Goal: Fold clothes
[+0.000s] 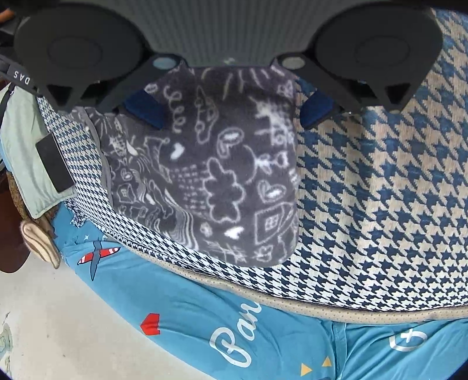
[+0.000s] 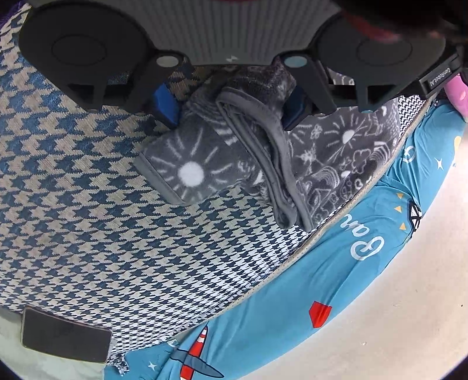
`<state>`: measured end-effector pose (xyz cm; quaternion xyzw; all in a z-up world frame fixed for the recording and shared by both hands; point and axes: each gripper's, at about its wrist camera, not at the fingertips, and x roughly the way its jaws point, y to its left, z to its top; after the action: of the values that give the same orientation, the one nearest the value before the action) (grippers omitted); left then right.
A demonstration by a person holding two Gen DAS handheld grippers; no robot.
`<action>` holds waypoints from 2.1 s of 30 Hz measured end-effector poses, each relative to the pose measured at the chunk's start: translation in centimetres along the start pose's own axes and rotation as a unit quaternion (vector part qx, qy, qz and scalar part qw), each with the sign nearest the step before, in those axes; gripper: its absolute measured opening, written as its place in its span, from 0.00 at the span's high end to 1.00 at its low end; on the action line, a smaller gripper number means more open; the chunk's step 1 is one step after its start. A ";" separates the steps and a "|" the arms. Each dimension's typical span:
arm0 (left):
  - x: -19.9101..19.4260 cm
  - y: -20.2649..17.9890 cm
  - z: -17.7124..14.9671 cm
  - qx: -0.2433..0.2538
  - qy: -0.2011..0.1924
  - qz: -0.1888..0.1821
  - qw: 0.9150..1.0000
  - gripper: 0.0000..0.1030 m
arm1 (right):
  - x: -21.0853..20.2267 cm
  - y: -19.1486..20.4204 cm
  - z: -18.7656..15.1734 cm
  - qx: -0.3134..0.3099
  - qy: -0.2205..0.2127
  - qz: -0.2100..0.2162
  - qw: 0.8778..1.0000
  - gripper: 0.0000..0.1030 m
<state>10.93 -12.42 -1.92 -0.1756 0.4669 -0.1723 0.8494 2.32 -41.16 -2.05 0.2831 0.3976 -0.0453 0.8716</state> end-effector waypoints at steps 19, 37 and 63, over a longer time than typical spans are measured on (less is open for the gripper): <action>1.7 -2.2 -0.3 0.036 -0.017 0.020 0.999 0.00 | 0.5 2.8 -0.6 -0.099 -0.049 -0.021 0.994 0.56; 2.0 -1.8 -0.3 0.037 -0.016 0.022 0.999 0.00 | 1.4 1.4 -0.3 -0.048 -0.032 -0.023 0.998 0.44; -3.7 -4.0 -0.8 0.116 -0.106 0.109 0.981 0.43 | -2.3 8.2 -1.4 -0.182 -0.128 0.018 0.975 0.66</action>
<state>7.84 -14.33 2.23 -0.0409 0.3674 -0.1118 0.9224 2.34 -33.90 2.62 0.1186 0.2789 0.0075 0.9529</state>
